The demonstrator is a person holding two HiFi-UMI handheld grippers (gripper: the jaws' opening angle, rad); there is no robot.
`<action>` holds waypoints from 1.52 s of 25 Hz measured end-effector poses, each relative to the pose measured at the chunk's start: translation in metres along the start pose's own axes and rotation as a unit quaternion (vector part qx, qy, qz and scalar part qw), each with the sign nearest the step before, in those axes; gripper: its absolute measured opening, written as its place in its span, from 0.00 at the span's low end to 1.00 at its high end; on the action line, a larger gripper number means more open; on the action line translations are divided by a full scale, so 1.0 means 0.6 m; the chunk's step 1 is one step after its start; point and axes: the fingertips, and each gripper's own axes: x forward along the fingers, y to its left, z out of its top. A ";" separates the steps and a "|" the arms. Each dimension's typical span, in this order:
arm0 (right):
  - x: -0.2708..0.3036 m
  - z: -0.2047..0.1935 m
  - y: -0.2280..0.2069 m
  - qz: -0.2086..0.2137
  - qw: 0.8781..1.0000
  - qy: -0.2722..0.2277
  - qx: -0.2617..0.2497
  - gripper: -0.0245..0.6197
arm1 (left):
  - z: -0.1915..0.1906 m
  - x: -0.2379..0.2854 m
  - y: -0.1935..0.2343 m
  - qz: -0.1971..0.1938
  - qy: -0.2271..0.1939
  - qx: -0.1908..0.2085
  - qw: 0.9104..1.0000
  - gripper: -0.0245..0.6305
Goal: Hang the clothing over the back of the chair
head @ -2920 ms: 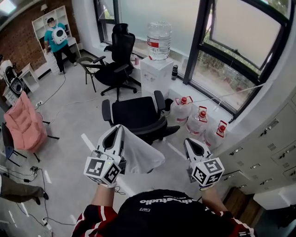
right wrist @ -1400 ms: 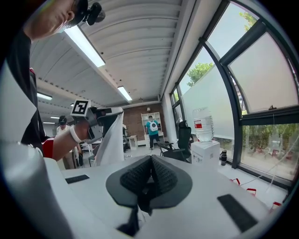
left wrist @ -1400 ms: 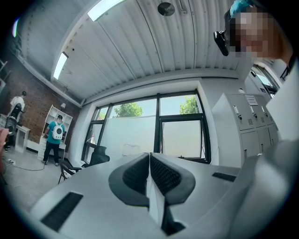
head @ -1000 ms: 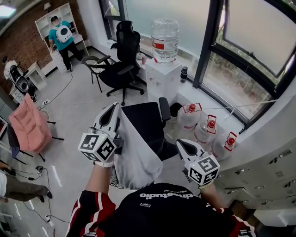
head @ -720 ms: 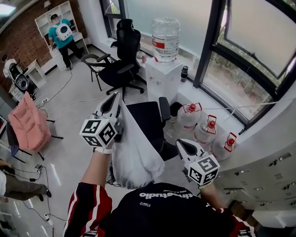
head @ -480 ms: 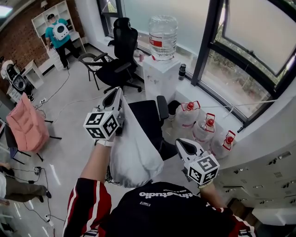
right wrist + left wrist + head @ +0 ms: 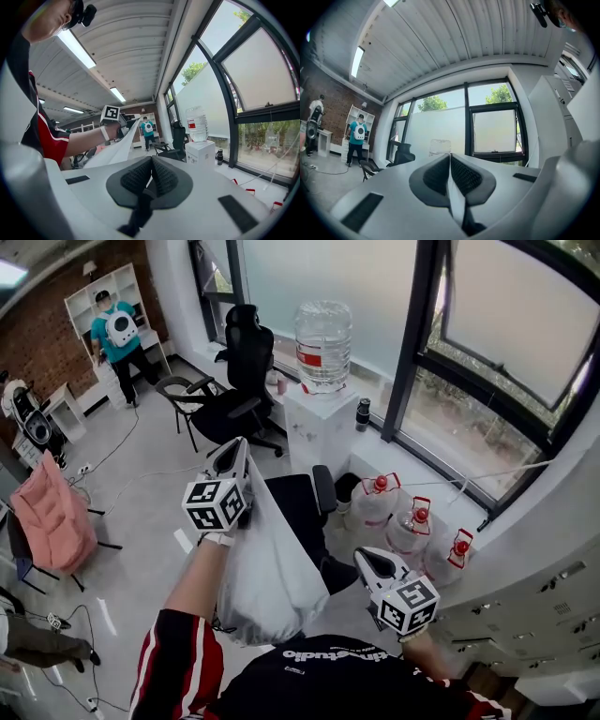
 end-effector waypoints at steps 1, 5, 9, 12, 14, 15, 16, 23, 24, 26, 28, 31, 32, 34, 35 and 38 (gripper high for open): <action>0.001 0.002 -0.001 0.000 1.000 -0.001 0.000 0.06 | 0.000 0.003 0.001 0.000 0.002 0.002 1.000 0.07; 0.002 0.010 -0.010 -0.002 1.000 -0.004 -0.003 0.06 | 0.018 0.027 0.003 -0.001 -0.003 0.017 1.000 0.07; -0.002 0.013 -0.019 -0.008 1.000 -0.007 -0.002 0.06 | 0.034 0.055 0.010 0.004 -0.006 0.030 1.000 0.07; -0.009 0.018 -0.028 -0.014 1.000 -0.010 -0.006 0.06 | 0.054 0.072 0.012 0.004 -0.019 0.033 0.999 0.07; -0.013 0.019 -0.036 -0.019 1.000 -0.012 -0.005 0.06 | 0.067 0.084 0.011 0.004 -0.030 0.035 0.999 0.07; -0.015 0.020 -0.041 -0.021 1.000 -0.013 -0.004 0.06 | 0.072 0.091 0.012 0.004 -0.033 0.036 0.999 0.07; -0.016 0.022 -0.045 -0.024 1.000 -0.015 -0.003 0.06 | 0.076 0.097 0.014 0.004 -0.034 0.037 0.999 0.07; -0.020 0.025 -0.057 -0.034 0.999 -0.022 0.004 0.06 | 0.049 0.097 0.028 0.009 -0.018 0.027 0.999 0.07; -0.016 0.027 -0.056 -0.033 0.999 -0.022 0.003 0.06 | 0.043 0.092 0.031 0.009 -0.014 0.023 1.000 0.07; -0.005 0.031 -0.051 -0.029 0.999 -0.021 0.000 0.06 | 0.028 0.082 0.036 0.009 -0.004 0.016 1.000 0.07; 0.004 0.033 -0.044 -0.023 1.000 -0.020 -0.005 0.06 | 0.004 0.068 0.038 0.008 0.014 0.016 1.000 0.07; 0.012 0.037 -0.029 -0.012 1.000 -0.019 -0.012 0.06 | -0.040 0.046 0.042 0.005 0.050 0.026 0.998 0.07; 0.013 0.038 -0.022 -0.009 1.000 -0.019 -0.014 0.06 | -0.053 0.037 0.043 0.002 0.061 0.029 0.998 0.07; 0.014 0.038 -0.008 -0.002 1.000 -0.019 -0.017 0.06 | -0.072 0.018 0.046 -0.002 0.077 0.030 0.997 0.07; 0.013 0.036 0.000 0.001 1.000 -0.019 -0.018 0.06 | -0.078 0.007 0.047 -0.002 0.081 0.031 0.996 0.07; 0.011 0.027 0.018 0.008 1.000 -0.018 -0.019 0.06 | -0.093 -0.022 0.045 -0.003 0.092 0.035 0.995 0.08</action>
